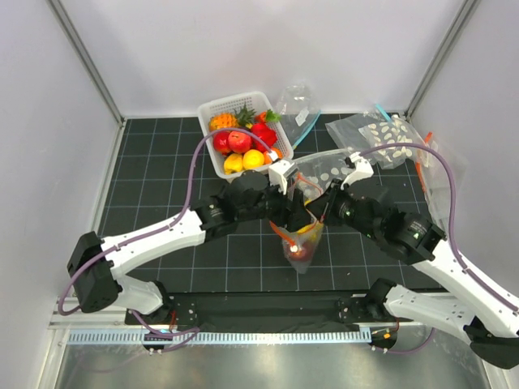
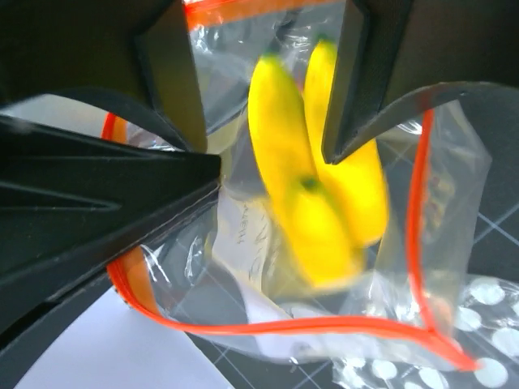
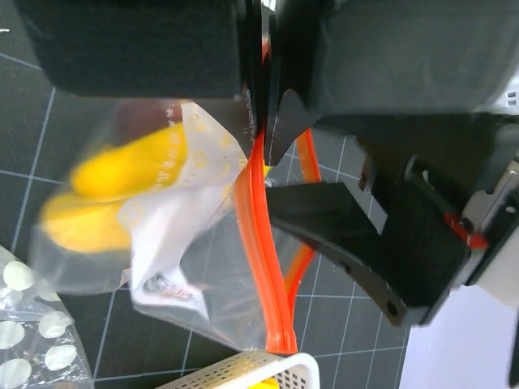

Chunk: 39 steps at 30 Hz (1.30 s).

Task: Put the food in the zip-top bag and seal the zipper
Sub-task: Place the fake fruit in the zipper food storage bag, then adjust the zipper food storage bag at the center of the board.

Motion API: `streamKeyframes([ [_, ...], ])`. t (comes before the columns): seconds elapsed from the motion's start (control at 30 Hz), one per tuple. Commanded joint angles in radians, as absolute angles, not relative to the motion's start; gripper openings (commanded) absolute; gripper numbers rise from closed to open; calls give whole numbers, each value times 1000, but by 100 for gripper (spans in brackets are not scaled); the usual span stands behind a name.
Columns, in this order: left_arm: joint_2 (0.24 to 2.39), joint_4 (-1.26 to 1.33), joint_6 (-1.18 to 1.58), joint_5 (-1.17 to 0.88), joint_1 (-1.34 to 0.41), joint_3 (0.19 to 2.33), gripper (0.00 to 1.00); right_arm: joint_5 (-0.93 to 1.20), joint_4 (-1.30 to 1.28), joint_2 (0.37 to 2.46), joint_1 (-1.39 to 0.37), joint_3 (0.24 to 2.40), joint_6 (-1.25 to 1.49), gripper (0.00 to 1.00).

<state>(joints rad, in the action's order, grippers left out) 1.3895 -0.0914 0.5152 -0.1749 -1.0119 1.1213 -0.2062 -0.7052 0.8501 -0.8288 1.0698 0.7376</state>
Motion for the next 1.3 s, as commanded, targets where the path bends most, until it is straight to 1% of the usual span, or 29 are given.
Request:
streamKeyframes([
  [0.0,1318,-44,511,-138,-1019,1126,75,-248,-653,828,-833,1063,761,1],
  [0.07,1289,-78,486,-91,-1020,1135,91,-255,-653,819,-833,1049,762,1],
  [0.1,1276,-104,477,-78,-1019,1150,93,-265,-657,809,-833,1048,762,1],
  [0.17,1246,-179,457,-43,-1019,1169,96,-276,-666,802,-833,1042,761,1],
  [0.2,1236,-202,454,-32,-1019,1186,100,-278,-667,796,-833,1042,762,1],
  [0.3,1210,-274,439,-8,-1019,1201,100,-281,-670,790,-833,1031,758,1],
  [0.43,1190,-360,477,125,-1017,1221,100,-288,-675,784,-833,1016,752,1],
  [0.47,1186,-400,498,214,-1016,1224,100,-293,-676,781,-833,1014,753,1],
  [0.53,1183,-422,575,268,-1003,1215,100,-302,-680,773,-833,1011,753,1],
  [0.6,1189,-416,609,241,-983,1192,100,-311,-686,769,-833,1012,753,1],
  [0.63,1195,-408,626,169,-965,1186,100,-314,-686,764,-833,1014,750,1],
  [0.7,1227,-403,630,112,-962,1184,100,-324,-696,762,-833,1019,749,1],
  [0.77,1253,-407,652,98,-962,1184,99,-331,-701,759,-833,1019,750,1],
  [0.83,1288,-408,663,77,-962,1181,96,-334,-699,756,-833,1016,750,1],
  [0.93,1330,-376,672,52,-962,1166,85,-341,-706,755,-833,1015,749,1],
  [0.97,1338,-362,679,49,-962,1155,80,-341,-707,753,-833,1015,749,1],
  [1.03,1356,-344,684,43,-962,1157,76,-339,-709,756,-833,1017,747,1],
  [1.1,1388,-331,684,43,-962,1167,69,-337,-712,755,-833,1017,742,1],
  [1.13,1414,-328,681,43,-962,1175,62,-342,-715,755,-833,1017,742,1],
  [1.2,1433,-334,667,37,-962,1207,53,-344,-719,749,-833,1015,739,1],
  [1.23,1442,-340,661,38,-962,1221,47,-353,-727,746,-834,1014,738,1],
  [1.27,1454,-368,652,41,-962,1251,33,-357,-730,744,-833,1014,736,1],
])
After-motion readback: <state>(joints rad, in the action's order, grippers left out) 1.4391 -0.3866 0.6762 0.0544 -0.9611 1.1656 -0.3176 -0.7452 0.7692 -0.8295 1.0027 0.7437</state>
